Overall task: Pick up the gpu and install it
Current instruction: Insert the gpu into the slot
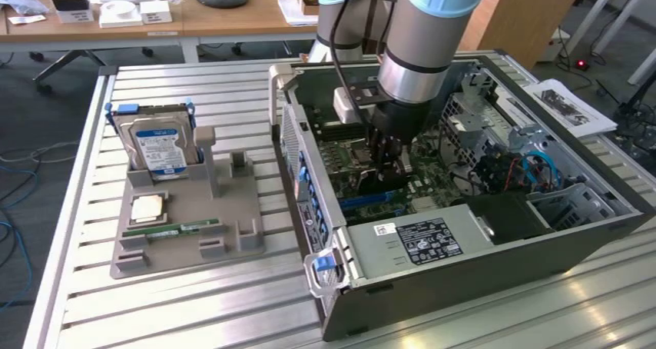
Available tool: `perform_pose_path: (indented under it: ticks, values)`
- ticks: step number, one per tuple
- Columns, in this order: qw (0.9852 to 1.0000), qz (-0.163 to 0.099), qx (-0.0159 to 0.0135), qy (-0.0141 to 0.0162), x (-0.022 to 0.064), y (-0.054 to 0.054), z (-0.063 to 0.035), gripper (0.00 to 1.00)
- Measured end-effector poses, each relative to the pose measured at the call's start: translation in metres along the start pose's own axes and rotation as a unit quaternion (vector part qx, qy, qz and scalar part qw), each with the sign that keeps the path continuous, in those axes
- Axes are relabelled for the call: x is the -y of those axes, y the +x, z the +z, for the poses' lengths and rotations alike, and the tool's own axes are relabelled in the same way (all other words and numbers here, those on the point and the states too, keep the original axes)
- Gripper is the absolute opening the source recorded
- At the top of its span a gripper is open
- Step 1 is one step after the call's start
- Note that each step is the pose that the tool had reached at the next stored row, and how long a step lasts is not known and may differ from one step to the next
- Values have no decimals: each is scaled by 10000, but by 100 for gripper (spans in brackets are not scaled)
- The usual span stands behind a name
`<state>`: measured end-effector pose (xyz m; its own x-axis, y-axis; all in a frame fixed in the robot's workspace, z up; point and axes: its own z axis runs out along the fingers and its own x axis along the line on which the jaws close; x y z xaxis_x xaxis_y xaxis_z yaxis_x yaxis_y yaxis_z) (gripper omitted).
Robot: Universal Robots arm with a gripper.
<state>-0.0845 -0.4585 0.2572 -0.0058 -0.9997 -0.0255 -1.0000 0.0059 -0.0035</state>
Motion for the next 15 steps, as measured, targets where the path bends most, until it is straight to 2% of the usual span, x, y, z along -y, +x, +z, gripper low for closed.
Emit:
perform_pose_path:
  ticks: [5, 8, 15]
  values:
    - [10000, -2, 0, 17, -7, 0, 0, 27]
    - [10000, -6, 2, 45, -17, 0, 0, 27]
    - [10000, -6, 2, 47, -22, 1, 2, 27]
